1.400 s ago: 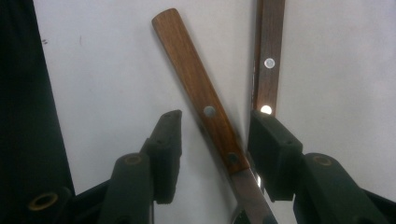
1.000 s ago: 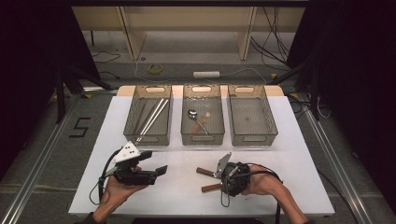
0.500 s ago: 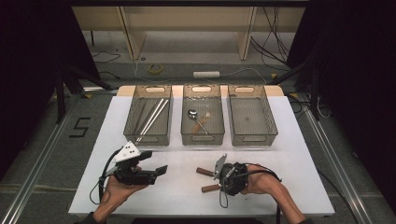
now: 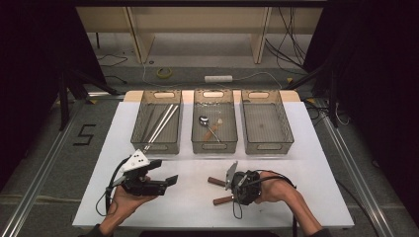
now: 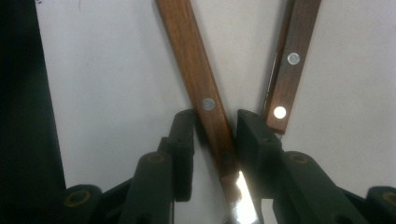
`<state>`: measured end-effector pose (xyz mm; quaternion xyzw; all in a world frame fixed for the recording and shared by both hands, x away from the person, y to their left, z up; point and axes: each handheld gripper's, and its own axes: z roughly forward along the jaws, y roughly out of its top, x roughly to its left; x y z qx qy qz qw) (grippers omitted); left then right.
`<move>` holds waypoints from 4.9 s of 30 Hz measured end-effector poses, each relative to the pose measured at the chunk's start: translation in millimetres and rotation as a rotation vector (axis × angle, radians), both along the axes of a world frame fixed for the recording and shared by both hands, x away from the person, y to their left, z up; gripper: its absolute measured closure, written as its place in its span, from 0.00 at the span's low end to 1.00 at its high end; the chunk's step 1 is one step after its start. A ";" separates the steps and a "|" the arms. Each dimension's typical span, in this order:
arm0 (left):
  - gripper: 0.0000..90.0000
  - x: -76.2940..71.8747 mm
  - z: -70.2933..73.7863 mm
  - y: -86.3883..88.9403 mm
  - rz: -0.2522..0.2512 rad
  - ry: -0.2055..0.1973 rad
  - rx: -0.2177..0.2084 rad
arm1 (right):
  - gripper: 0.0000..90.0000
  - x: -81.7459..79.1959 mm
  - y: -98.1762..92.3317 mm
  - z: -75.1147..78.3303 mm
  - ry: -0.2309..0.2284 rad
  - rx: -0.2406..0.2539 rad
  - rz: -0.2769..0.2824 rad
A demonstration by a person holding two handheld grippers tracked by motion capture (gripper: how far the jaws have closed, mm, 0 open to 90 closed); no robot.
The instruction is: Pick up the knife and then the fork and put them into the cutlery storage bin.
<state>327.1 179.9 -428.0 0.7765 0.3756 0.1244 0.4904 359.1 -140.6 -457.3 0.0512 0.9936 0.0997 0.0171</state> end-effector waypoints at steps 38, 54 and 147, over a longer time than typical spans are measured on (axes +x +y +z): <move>0.19 -2.0 1.0 -0.1 0.002 -0.008 -0.001 | 0.86 -1.1 -5.8 15.1 -0.050 0.046 0.034; 0.19 -2.0 1.2 0.9 0.004 -0.004 -0.003 | 0.86 18.7 -33.1 46.5 -0.045 0.255 -0.236; 0.18 -3.1 3.0 3.8 0.010 -0.017 -0.038 | 0.86 182.2 -93.4 85.5 -0.283 0.629 -1.052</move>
